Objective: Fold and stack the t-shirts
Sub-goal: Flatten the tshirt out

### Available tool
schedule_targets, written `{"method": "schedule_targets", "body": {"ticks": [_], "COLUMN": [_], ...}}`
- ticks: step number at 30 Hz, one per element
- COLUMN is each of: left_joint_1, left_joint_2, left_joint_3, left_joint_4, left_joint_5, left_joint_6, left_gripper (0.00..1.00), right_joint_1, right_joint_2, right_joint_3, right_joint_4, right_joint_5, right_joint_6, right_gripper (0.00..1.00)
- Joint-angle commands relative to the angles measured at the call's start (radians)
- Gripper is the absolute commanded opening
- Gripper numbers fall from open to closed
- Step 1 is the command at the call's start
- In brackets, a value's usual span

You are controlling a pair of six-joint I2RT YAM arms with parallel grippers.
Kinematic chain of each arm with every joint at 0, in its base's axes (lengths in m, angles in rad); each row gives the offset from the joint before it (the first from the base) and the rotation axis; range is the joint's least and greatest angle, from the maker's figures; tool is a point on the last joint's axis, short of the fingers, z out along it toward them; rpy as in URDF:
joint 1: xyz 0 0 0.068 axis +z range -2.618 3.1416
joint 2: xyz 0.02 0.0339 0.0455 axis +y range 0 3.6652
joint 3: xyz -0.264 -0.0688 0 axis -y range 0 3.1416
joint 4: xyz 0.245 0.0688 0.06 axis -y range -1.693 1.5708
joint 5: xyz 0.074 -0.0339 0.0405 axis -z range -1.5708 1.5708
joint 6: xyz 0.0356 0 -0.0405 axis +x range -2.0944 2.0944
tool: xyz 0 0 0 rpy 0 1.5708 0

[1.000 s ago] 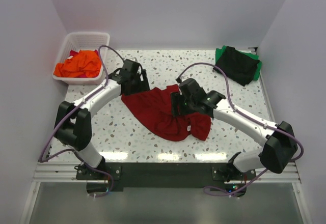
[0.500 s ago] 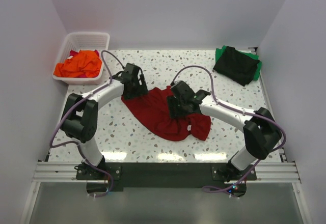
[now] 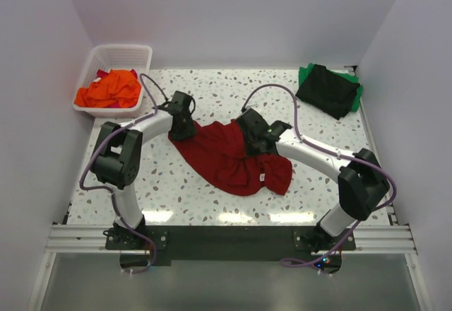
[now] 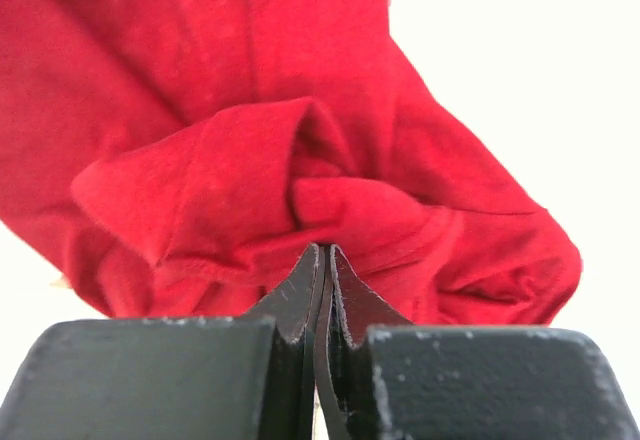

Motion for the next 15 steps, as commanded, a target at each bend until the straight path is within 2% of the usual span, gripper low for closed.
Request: {"method": "schedule_targets", "body": {"ticks": [1,6,8,9,11,15], "left_joint_1": [0.025,0.046,0.052,0.055,0.059,0.062], "left_joint_2": [0.006,-0.003,-0.011,-0.016,-0.02,-0.022], "left_joint_3": [-0.038,-0.072,-0.081,-0.09,-0.096,-0.099], "left_joint_4": [-0.002,-0.01,-0.01,-0.008,-0.004,-0.004], "left_joint_5": [-0.035,-0.034,-0.032,-0.035,-0.029,-0.025], "left_joint_6": [-0.015,-0.019,-0.016,-0.015,-0.015,-0.013], "left_gripper": [0.45,0.21,0.16,0.13,0.1,0.05], "right_joint_1": [-0.003,-0.011,-0.01,-0.01,-0.01,-0.008], "right_joint_2": [-0.004,-0.013,-0.02,-0.036,-0.05,-0.05], "right_joint_3": [0.039,0.033,0.034,0.031,0.023,0.002], "right_joint_4": [-0.031,-0.019,-0.016,-0.004,0.01,0.042], "right_joint_5": [0.115,0.092,0.071,0.062,0.045,0.02], "right_joint_6": [0.029,0.032,0.034,0.029,0.029,0.017], "right_gripper": [0.0,0.0,0.19,0.43,0.64,0.73]}}
